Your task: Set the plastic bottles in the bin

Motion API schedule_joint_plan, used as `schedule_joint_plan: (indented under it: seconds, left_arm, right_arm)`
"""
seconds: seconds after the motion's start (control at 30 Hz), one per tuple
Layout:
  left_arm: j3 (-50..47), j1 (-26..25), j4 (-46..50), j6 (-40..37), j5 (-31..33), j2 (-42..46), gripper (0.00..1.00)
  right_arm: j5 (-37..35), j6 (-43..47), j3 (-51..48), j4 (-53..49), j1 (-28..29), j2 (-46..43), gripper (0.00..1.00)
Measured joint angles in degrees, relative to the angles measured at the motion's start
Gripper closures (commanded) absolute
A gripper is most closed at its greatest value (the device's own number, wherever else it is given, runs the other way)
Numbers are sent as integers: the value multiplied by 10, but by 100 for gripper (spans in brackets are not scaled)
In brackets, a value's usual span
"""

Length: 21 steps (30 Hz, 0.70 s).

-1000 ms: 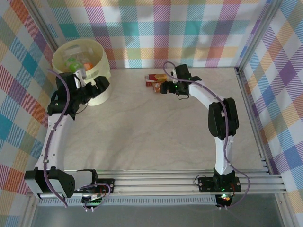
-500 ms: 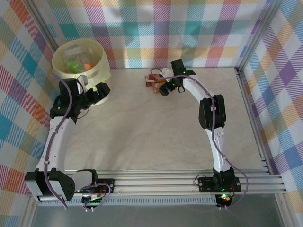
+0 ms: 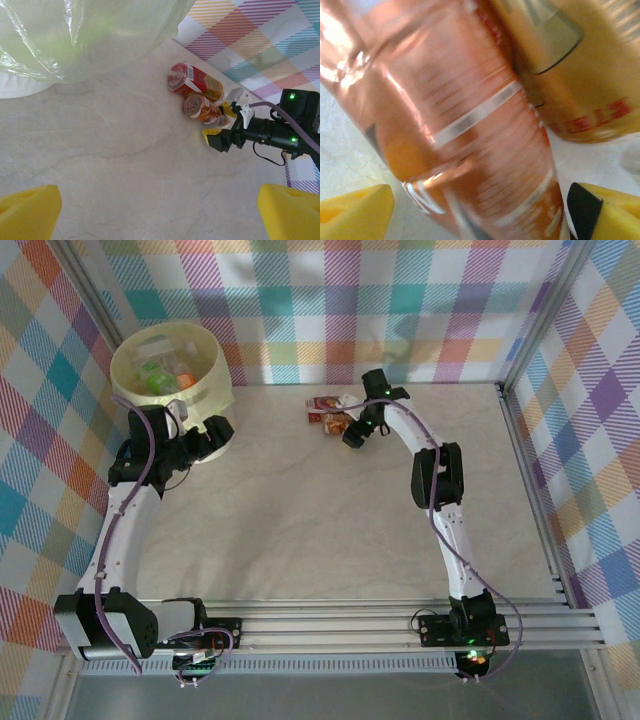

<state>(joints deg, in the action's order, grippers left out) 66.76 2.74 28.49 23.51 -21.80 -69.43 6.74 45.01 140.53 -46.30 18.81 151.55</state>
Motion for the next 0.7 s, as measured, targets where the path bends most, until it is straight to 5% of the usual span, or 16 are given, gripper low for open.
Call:
schedule_joint_plan:
  seconds: [0.23,0.33,0.7]
  left_arm:
    - [-1,0,-1,0,0,0,0]
    - [-5,0,-1,0,0,0,0]
    - [-59,-12,-49,32,-39,4,0]
  right_arm:
    - [6,19,-40,-9,0,-18,33]
    - [6,15,-101,15,1,-50,45]
    - [-37,-69,-337,103,19,-199,65]
